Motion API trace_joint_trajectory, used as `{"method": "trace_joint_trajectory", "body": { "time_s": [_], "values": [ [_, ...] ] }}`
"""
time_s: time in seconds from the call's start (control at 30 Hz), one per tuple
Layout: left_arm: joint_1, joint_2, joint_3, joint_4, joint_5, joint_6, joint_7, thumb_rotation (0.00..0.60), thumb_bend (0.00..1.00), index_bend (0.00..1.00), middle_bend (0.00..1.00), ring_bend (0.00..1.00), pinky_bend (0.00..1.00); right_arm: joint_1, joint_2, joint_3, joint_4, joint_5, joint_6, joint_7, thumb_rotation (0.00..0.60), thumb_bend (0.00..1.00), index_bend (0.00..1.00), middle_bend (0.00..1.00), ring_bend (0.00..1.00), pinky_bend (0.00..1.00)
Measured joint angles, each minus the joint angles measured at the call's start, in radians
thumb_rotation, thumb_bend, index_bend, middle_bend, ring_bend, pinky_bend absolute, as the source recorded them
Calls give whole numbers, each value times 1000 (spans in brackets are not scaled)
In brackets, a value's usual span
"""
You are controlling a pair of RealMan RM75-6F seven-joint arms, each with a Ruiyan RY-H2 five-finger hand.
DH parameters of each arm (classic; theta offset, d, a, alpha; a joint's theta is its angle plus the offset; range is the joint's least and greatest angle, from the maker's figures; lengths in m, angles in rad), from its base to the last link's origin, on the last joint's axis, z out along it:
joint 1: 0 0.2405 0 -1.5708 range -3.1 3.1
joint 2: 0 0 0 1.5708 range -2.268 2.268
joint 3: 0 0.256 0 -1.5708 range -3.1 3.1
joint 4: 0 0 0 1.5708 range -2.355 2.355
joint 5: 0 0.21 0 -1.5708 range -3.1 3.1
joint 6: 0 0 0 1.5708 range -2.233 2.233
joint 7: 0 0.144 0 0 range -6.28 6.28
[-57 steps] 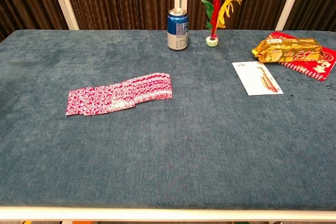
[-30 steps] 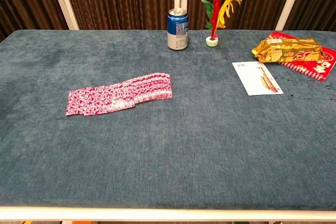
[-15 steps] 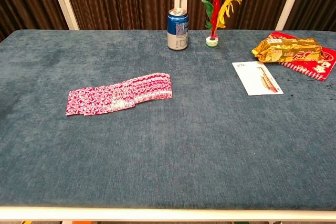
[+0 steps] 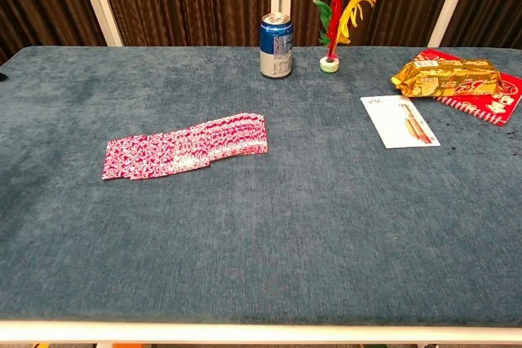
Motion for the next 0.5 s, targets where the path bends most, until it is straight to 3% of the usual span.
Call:
{"method": "trace_joint_trajectory", "body": {
  "time_s": [0.3, 0.5],
  "values": [
    [-59, -53, 25, -1, -2, -112, 98, 600, 705, 49, 953, 946, 927, 4, 10, 15, 1, 18, -1, 6, 600, 267, 0, 0, 0, 0],
    [-101, -97, 21, 2, -77, -178, 190, 600, 705, 49, 953, 945, 927, 5, 16, 21, 5, 27, -2, 13, 600, 266, 0, 0, 0, 0]
  ]
}}
